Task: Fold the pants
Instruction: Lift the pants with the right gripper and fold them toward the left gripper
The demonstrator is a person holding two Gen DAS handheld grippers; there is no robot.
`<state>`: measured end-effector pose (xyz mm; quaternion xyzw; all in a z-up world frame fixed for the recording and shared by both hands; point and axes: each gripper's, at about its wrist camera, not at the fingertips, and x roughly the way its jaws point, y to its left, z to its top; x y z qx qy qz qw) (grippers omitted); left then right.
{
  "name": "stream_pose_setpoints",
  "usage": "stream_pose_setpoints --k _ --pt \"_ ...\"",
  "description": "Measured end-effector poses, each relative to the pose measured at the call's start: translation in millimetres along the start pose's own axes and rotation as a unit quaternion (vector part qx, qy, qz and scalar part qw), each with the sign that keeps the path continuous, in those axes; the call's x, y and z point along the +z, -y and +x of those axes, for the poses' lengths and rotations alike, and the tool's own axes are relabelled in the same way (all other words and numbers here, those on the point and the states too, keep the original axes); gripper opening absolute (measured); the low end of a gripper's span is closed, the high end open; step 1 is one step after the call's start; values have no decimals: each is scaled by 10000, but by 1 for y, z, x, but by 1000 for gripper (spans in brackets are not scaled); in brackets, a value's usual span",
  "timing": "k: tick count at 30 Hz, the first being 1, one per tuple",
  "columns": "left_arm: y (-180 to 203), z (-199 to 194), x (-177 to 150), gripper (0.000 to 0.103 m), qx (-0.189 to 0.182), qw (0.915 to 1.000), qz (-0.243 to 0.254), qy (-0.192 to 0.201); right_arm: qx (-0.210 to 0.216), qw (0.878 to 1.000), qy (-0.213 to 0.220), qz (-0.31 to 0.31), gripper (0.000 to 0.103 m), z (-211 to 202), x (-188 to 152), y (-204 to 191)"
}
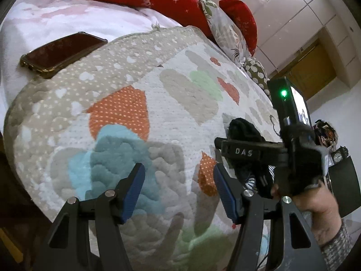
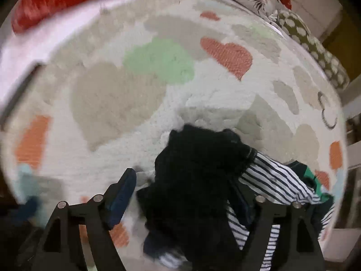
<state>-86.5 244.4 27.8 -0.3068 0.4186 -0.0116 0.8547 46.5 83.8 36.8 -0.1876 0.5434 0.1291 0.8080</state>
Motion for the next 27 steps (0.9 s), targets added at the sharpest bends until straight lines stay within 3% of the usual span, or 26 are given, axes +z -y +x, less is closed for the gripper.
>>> stream_pose_setpoints --k 2,4,6,11,14,18,21,24,27 --pt "-2 -2 0 62 12 10000 3 25 -91 9998 171 -2 80 -2 -7 -2" --pt "-3 -1 0 62 -5 10000 -42 4 -173 9994 278 131 37 -11 -15 9" --pt "-1 0 0 62 -27 10000 -70 -26 143 9985 334 405 25 -20 -22 30" --pt "19 3 -5 62 -13 9998 140 -144 992 9856 807 1102 22 -55 -49 86" --pt "43 7 -7 62 -61 9990 380 -218 1579 9689 1100 1558 22 -73 -67 124" --pt "102 22 -10 63 -422 9936 1026 -210 1959 9485 1333 2103 22 -83 -81 168" --pt "155 34 -27 74 -834 9790 1861 -22 2329 9304 1347 2489 22 -76 -89 194" --pt "197 40 -52 87 -821 9582 2714 380 2568 9229 1184 2615 22 -64 -87 205" --pt "213 54 -63 87 -541 9470 3135 451 2801 9193 1014 2571 22 -59 -83 208"
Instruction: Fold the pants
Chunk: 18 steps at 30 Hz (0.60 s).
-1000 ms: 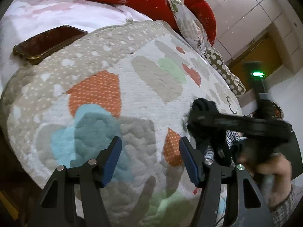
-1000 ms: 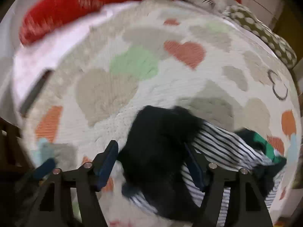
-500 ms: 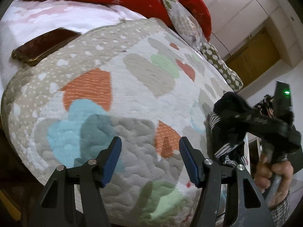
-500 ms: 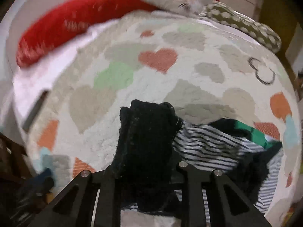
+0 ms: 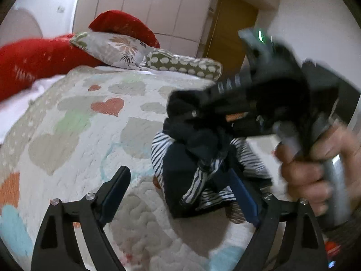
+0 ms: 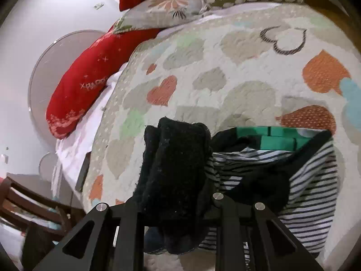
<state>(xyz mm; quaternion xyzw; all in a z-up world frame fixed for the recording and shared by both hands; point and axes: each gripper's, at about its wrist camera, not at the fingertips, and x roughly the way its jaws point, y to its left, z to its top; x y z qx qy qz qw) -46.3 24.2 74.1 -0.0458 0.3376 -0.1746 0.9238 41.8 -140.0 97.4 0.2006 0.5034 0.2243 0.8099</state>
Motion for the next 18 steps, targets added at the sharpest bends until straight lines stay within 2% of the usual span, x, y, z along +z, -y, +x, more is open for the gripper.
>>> stream_pose_setpoints --k 1,2,3,5,7,12,18 --pt "1 8 2 87 65 9999 -8 -100 39 10000 -43 -14 22 -1 2 0" --pt "-3 17 5 77 8 9997 -127 -210 77 9999 -86 -28 22 -1 3 -1" --pt "-4 23 8 48 -31 9992 -223 -317 133 9998 -127 -23 22 0 3 -2" --pt "-9 37 15 7 -236 9958 -450 -767 230 9995 -198 -3 22 2 2 -2" --pt "-12 37 21 7 -339 9937 -667 -831 257 9994 -216 -32 22 3 1 -3" --pt "8 25 29 7 -508 9942 -570 -760 397 9991 104 -62 22 -16 -2 2" --pt "44 44 34 7 -722 9912 -367 -1045 370 9979 525 5 23 -50 -7 29"
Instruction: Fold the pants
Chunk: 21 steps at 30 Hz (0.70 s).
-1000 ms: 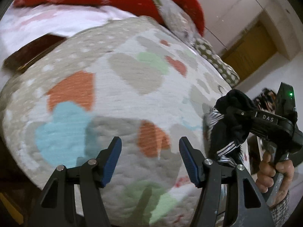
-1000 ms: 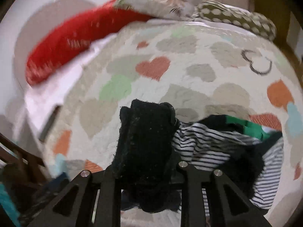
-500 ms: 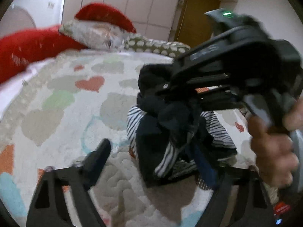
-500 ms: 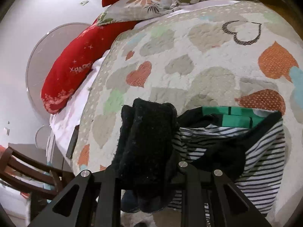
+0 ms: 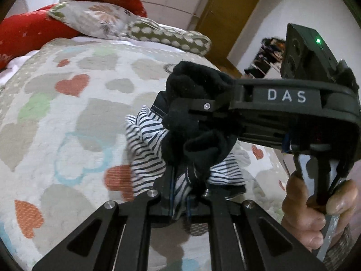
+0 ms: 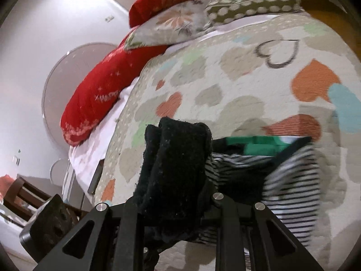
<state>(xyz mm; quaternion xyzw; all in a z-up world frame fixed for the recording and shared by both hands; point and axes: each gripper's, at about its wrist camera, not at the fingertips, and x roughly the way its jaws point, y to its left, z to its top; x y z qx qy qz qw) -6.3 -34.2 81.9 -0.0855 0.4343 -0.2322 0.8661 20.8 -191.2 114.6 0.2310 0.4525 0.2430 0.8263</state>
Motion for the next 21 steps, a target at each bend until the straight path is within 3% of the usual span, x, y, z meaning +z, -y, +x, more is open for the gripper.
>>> stream_pose_setpoints --k 2,5,8,10,12,15,18,19,21 --pt "13 12 0 9 -15 9998 174 -98 -28 9997 119 213 23 -10 -1 22" --pt "27 28 -5 32 -71 9979 435 -472 -306 9974 365 546 29 -24 -6 56" --pt "25 13 -11 36 -446 9969 387 -528 -1117 9858 751 1008 57 -45 -14 96" --pt "17 1 -9 39 -428 9980 288 -371 -1337 9765 1105 1280 59 -67 -20 112" --pt "9 1 -2 39 -398 9986 74 -333 -1191 9744 1353 1344 59 -87 -21 117" --pt "4 17 4 39 -302 9984 -142 -458 -535 9779 1536 1315 46 -98 -21 109" --pt "-1 52 -7 39 305 9959 -48 -845 631 9834 1179 1227 45 -79 -21 95" --pt "-4 60 -12 39 453 9944 -58 -955 838 9842 994 1200 45 -68 -23 91" --pt "-12 62 -17 42 465 9946 -171 -915 745 9869 833 1163 45 -53 -29 89"
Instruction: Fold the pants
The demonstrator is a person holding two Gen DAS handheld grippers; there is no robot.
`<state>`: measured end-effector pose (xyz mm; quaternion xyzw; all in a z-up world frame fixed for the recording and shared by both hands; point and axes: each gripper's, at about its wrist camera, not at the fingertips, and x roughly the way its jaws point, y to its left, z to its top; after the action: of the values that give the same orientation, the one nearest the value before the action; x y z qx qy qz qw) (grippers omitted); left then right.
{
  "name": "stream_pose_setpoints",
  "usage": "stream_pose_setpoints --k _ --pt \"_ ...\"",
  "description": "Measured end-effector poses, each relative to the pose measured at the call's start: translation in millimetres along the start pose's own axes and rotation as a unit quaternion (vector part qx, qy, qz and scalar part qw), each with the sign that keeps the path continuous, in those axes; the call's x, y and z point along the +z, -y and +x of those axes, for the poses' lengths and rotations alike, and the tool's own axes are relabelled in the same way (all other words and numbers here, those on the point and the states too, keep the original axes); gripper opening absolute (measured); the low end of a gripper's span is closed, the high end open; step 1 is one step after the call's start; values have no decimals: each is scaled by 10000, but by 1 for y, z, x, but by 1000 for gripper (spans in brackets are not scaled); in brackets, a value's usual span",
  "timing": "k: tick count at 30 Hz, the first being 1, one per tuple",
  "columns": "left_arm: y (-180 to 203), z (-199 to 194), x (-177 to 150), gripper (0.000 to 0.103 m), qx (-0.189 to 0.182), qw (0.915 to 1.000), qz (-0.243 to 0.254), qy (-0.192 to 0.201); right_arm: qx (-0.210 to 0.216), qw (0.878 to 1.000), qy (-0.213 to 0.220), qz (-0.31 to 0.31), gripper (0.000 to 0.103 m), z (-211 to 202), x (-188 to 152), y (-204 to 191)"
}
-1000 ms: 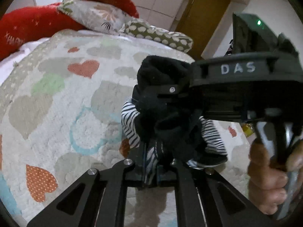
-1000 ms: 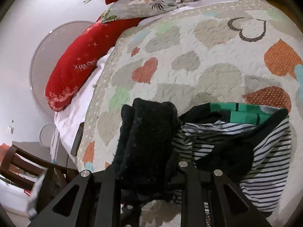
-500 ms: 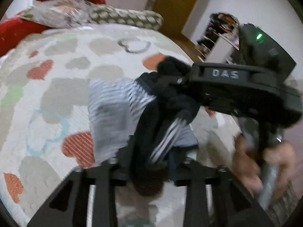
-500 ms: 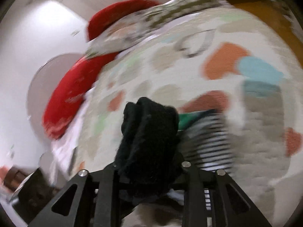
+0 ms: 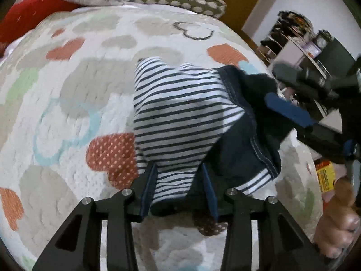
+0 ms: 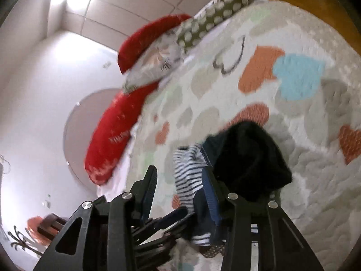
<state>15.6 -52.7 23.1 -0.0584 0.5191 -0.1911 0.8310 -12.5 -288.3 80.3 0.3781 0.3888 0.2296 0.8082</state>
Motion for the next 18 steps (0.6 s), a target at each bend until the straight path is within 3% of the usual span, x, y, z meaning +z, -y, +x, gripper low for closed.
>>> stream_pose_setpoints --k 4,6,9,12,14,16,18 --pt "-4 -8 5 42 30 10000 3 -53 -292 9980 389 395 46 -4 -9 36" --pt "-5 -13 8 42 77 9999 5 -145 -297 9928 736 895 47 -20 -9 61" --pt "0 -34 13 41 -155 9999 0 -35 -510 9814 1148 1453 58 -45 -11 88" --pt "12 -46 30 45 -369 9993 50 74 -593 9826 1223 1268 58 -61 -11 89" --pt "25 -42 49 46 -387 9992 138 24 -739 9869 1214 769 56 -63 -16 72" --pt "40 -31 68 46 -356 9988 330 -31 -891 9888 1186 185 42 -58 -24 50" --pt "58 -12 87 46 -246 9978 594 -155 -921 9890 1112 -311 34 -51 -33 32"
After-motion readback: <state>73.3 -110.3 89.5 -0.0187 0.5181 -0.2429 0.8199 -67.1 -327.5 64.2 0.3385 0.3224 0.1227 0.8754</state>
